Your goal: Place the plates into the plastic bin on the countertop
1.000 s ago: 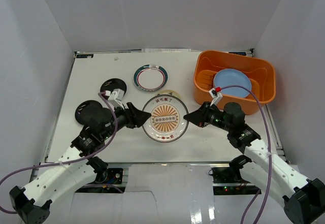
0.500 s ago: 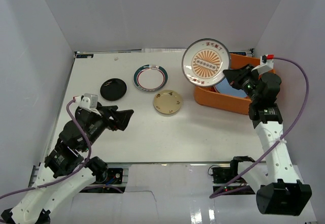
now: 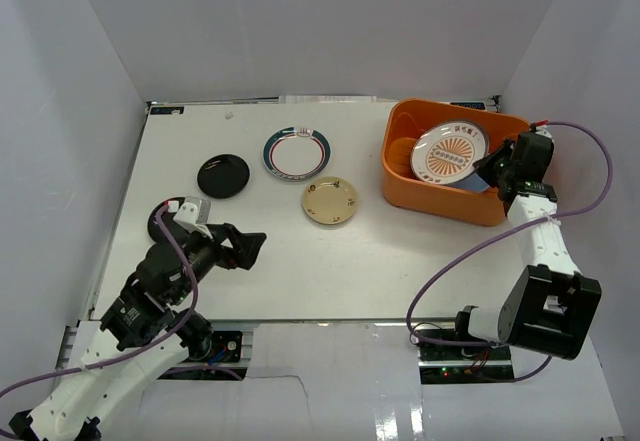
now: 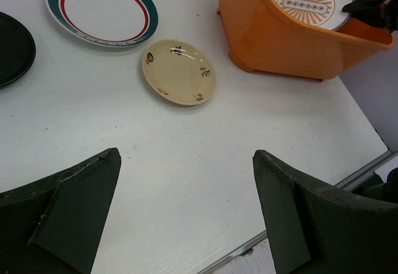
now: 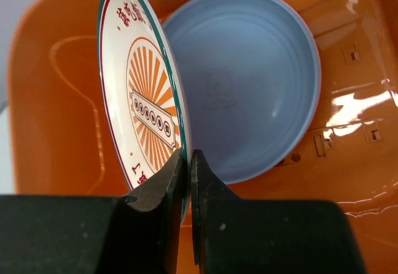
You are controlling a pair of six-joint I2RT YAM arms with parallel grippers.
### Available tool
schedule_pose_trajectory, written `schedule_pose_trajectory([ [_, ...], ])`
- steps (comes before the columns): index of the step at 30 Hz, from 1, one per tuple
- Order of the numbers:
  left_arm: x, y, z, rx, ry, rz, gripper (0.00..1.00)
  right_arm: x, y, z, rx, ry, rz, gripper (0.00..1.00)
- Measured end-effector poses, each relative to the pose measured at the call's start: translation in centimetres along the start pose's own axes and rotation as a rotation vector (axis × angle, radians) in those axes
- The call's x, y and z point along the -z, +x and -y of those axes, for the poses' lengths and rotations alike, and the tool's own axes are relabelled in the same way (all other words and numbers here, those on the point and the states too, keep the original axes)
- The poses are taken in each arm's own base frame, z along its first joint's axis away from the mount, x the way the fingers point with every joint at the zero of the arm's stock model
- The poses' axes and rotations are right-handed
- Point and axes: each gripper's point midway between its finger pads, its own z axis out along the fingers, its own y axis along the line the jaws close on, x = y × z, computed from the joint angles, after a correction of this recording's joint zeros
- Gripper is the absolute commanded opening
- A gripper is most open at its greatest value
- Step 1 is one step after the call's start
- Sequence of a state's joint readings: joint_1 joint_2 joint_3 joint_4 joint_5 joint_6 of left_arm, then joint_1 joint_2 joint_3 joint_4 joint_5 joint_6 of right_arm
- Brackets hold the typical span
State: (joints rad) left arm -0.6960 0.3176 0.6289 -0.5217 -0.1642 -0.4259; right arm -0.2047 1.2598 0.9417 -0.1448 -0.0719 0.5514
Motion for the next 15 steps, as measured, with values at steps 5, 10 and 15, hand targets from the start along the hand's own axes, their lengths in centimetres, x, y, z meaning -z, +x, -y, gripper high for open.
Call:
schedule_pose_trajectory([
  [5,-0.2,0.3,0.1,-0.011,0.005,-0.016,0.98,-1.8,2.2,2.1,0.019,0.067,-0.084,0.09],
  [10,-0.8,0.9,-0.5,-0.016,-0.034,-0.045,0.98,-2.5,2.4,2.7,0.053,0.086,-0.099,0.41],
  [15,-1.2,1.1,-1.3,-0.011,-0.081,-0.053,0.98,-2.1,1.7,3.2,0.09,0.116,-0.07,0.86],
])
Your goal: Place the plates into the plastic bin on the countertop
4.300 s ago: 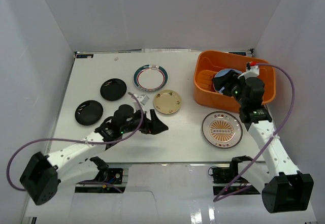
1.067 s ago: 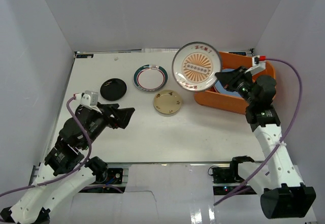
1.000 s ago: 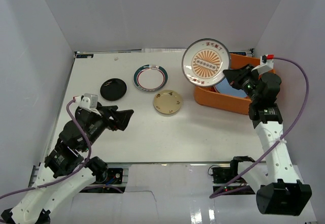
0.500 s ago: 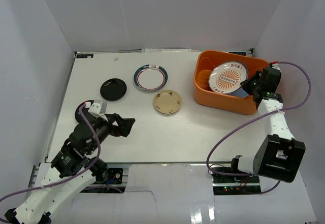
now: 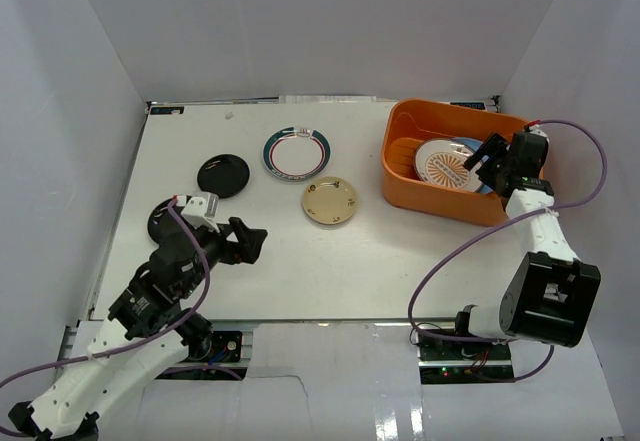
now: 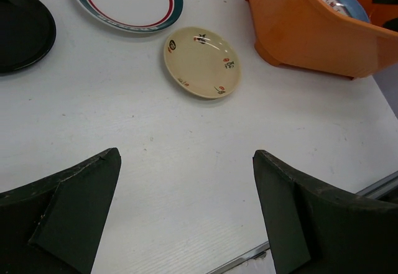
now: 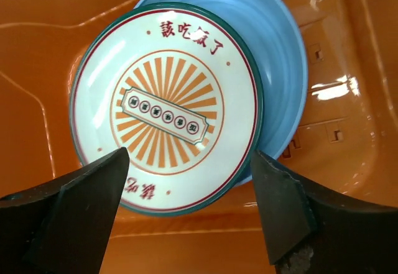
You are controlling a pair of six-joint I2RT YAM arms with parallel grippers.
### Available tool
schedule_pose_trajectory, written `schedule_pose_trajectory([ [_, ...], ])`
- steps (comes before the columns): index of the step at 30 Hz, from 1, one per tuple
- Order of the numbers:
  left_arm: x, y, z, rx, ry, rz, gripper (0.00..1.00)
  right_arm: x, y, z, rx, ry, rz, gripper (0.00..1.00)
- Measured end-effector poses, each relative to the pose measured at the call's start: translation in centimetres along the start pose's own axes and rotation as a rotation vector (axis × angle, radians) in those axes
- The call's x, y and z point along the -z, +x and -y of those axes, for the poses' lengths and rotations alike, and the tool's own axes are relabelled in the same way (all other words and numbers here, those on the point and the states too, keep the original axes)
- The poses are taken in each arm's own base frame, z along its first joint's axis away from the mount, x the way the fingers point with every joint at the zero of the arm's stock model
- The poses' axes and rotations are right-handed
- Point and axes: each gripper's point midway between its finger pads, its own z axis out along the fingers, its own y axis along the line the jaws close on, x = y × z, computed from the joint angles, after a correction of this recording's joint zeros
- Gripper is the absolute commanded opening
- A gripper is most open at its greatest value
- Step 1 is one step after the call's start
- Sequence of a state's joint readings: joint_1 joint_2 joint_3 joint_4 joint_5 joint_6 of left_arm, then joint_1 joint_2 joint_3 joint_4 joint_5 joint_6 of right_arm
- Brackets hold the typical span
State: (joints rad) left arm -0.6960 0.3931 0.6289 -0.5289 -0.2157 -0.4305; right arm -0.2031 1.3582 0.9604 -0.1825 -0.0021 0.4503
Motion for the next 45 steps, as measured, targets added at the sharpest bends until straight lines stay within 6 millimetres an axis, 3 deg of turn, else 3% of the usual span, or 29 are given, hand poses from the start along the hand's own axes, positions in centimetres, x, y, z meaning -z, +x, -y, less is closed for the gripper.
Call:
schedule_pose_trajectory([
  [4,-0.9,0.8,-0.4,0.007,-0.041,-0.042,0.98,1.7,-1.4,-1.2,0.026,-0.015,0.069,0.98],
  [6,-1.6,1.4,-0.5,0.012,-0.06,-0.077,0.98,3.0,-2.3,-2.1,0.034,-0.033,0.115,0.9],
  [10,-3.2,1.6,-0.1,0.042,-0.078,-0.114,0.98,5.7,-3.8,-4.0,0.028,-0.084,0.218,0.9],
  [13,-5.2,1.3,1.0,0.088,-0.075,-0.125,0.98,7.1,-3.5,-5.0,0.019,-0.123,0.264,0.9],
  [17,-8.5,1.8,1.8,0.145,-0.086,-0.141,0.98,8.2,-1.2,-5.7,0.017,-0.175,0.262,0.92],
  [21,-11.4,2.7,1.5,0.2,-0.122,-0.167,0.98,10.0,1.1,-8.2,0.048,-0.294,0.245,1.0],
  [22,-12.1,2.8,1.2,0.217,-0.131,-0.17,0.98,10.7,1.4,-9.0,0.058,-0.333,0.245,0.95],
  [26,-14.7,2.4,-1.0,0.3,-0.191,-0.149,0.98,13.6,2.7,-12.8,0.118,-0.511,0.238,0.8],
  [29,-16.2,2.4,-4.0,0.373,-0.257,-0.134,0.98,15.6,4.3,-15.0,0.171,-0.619,0.21,0.68],
  [35,-18.9,3.8,-9.9,0.506,-0.396,-0.124,0.93,18.9,7.6,-16.9,0.232,-0.79,0.158,0.67],
  [41,-21.4,6.9,-11.4,0.565,-0.433,-0.167,0.87,19.3,12.0,-17.4,0.282,-0.879,0.046,0.66],
  [45,-24.2,7.5,-11.9,0.596,-0.44,-0.172,0.83,20.1,14.5,-18.0,0.316,-0.935,-0.015,0.66],
])
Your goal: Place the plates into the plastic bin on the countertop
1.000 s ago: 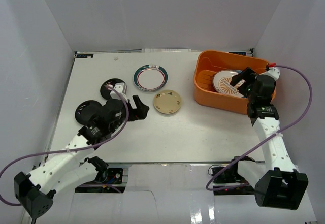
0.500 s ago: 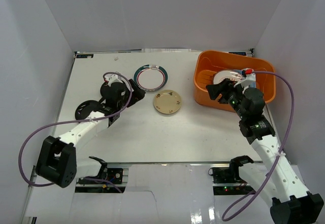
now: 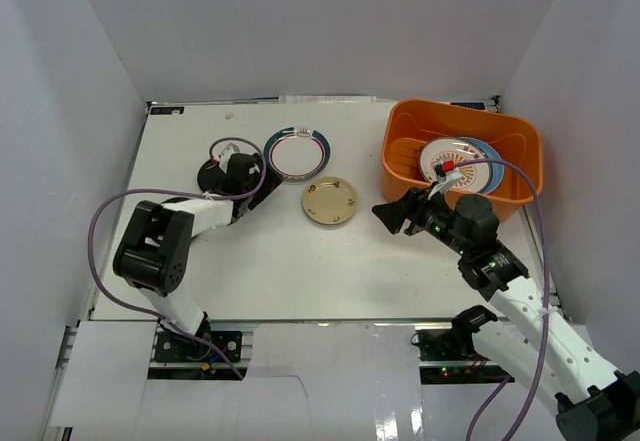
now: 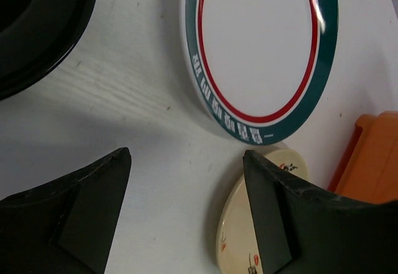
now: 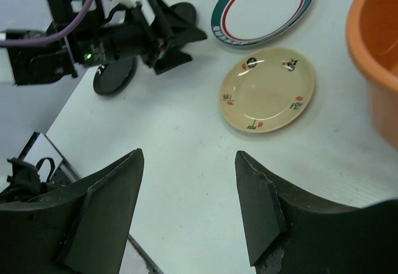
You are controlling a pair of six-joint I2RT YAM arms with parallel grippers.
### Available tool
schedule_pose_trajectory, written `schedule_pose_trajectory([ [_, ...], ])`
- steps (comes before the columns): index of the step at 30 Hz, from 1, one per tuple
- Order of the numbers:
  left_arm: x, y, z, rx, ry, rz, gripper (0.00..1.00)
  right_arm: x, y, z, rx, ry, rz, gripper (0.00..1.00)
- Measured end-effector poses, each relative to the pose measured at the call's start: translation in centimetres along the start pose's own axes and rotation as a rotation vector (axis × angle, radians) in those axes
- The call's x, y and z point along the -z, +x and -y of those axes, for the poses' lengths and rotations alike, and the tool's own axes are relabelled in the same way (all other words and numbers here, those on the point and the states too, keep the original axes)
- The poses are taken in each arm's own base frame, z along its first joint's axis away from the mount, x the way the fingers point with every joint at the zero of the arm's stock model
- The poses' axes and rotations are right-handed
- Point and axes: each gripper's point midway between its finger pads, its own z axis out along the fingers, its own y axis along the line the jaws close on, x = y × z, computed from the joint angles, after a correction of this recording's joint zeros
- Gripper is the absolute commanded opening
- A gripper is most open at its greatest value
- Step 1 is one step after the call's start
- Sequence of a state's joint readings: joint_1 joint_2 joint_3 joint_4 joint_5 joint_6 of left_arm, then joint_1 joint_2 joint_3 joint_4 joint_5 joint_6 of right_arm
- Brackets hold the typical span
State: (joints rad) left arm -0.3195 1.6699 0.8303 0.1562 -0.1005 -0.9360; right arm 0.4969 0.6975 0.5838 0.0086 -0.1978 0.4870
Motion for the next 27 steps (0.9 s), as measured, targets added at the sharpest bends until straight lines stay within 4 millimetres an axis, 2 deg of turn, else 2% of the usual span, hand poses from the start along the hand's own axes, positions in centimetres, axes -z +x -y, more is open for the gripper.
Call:
schedule_pose_trajectory([
  [5,-3.5,-0.3,0.9,0.028,-0.004,0.006,0.71,-0.3,1.6,-1.4,0.009,-0.049,-0.046,0.66],
  [8,-5.2,-0.5,1.2,0.045,-0.009,0.014,0.58,-0.4,1.7,-1.9,0.015,-0.063,-0.046,0.67],
  [9,-5.7,-0.6,1.4,0.047,-0.009,0.019,0.5,-0.4,1.7,-2.0,0.016,-0.065,-0.046,0.67],
  [12,-6.7,-0.8,1.4,0.055,-0.015,0.031,0.44,-0.5,1.9,-2.1,0.02,-0.069,-0.047,0.67],
  [13,-7.0,-0.9,1.6,0.059,-0.011,0.036,0.37,-0.6,2.1,-2.0,0.02,-0.07,-0.05,0.67],
  [15,-7.5,-1.1,1.6,0.061,-0.018,0.045,0.29,-0.7,2.5,-2.0,0.018,-0.07,-0.06,0.67],
  [16,-7.8,-1.1,1.5,0.062,-0.019,0.046,0.21,-0.7,2.6,-2.0,0.019,-0.072,-0.063,0.67],
  [19,-8.1,-2.0,2.4,0.088,0.006,0.069,0.09,-0.9,3.2,-2.1,0.018,-0.076,-0.076,0.68],
  [20,-8.1,-2.4,2.8,0.091,0.017,0.078,0.0,-0.9,3.4,-2.1,0.015,-0.078,-0.081,0.67],
  [24,-8.2,-3.0,3.0,0.098,0.029,0.093,0.0,-1.0,3.9,-2.3,0.013,-0.081,-0.094,0.68],
  [27,-7.6,-3.3,2.9,0.104,0.045,0.098,0.0,-1.1,4.2,-2.3,0.014,-0.08,-0.105,0.72],
])
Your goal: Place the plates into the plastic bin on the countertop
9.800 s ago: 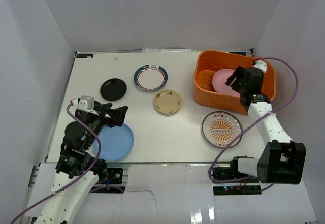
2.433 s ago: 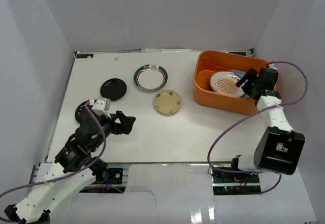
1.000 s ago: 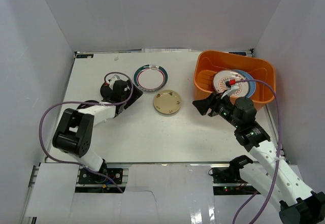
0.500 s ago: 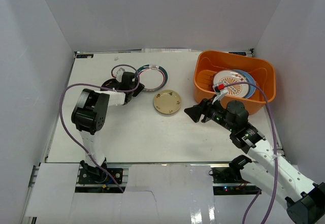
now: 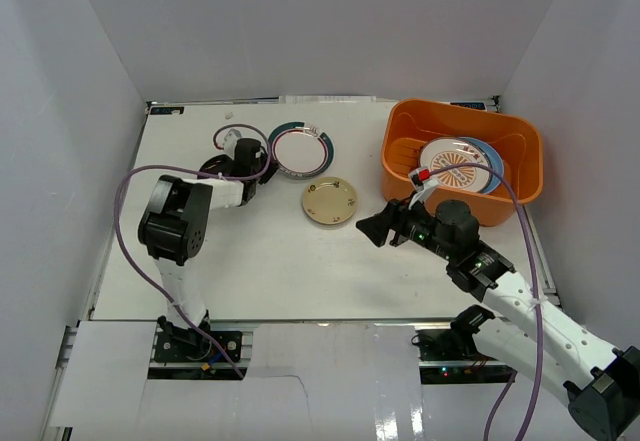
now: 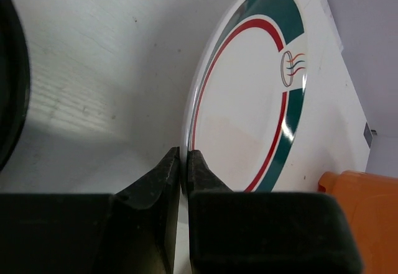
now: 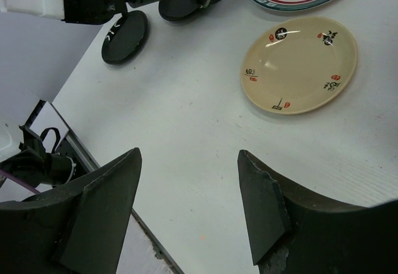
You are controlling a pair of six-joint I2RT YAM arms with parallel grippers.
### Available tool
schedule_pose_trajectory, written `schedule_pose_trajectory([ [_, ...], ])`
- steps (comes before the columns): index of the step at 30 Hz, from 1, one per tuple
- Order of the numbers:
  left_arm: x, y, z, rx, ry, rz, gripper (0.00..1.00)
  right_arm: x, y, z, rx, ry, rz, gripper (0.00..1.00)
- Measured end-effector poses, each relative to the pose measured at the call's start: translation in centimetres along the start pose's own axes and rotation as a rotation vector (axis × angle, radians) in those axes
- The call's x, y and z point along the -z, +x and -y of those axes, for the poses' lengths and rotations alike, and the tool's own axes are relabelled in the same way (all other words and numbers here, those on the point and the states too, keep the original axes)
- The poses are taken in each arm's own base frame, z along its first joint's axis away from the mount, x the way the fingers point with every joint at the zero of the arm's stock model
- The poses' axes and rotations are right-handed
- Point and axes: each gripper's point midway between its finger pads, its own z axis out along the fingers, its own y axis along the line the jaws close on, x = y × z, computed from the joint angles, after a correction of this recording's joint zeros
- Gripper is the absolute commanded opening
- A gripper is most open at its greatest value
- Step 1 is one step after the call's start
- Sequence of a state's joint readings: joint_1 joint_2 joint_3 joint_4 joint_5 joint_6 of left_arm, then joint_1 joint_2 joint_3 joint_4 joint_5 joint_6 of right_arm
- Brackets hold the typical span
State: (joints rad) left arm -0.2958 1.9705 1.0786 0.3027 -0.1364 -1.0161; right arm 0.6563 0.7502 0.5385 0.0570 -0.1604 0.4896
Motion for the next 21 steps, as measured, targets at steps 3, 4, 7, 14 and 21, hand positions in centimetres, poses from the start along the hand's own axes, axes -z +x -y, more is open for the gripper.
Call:
schedule_pose_trajectory([
  [3,1.7,-1.0,-0.3,0.006,0.015,0.016,0.0,-0.4,0.4,0.2,-0.003,0.006,-0.02,0.78],
  [4,2.6,-1.4,-0.3,0.005,0.022,0.022,0.0,-0.6,0.6,0.3,-0.005,0.009,-0.031,0.82],
  [7,5.9,-3.3,0.5,-0.002,0.061,0.058,0.0,-1.3,1.0,0.3,-0.004,0.011,-0.061,0.9],
  [14,16.2,-7.9,6.3,0.007,0.329,0.174,0.0,-3.7,0.8,0.1,0.006,0.009,-0.121,0.91],
  [21,22.9,-5.0,6.0,-0.043,0.468,0.081,0.0,-5.5,-2.7,-1.6,0.007,-0.021,-0.076,0.9],
])
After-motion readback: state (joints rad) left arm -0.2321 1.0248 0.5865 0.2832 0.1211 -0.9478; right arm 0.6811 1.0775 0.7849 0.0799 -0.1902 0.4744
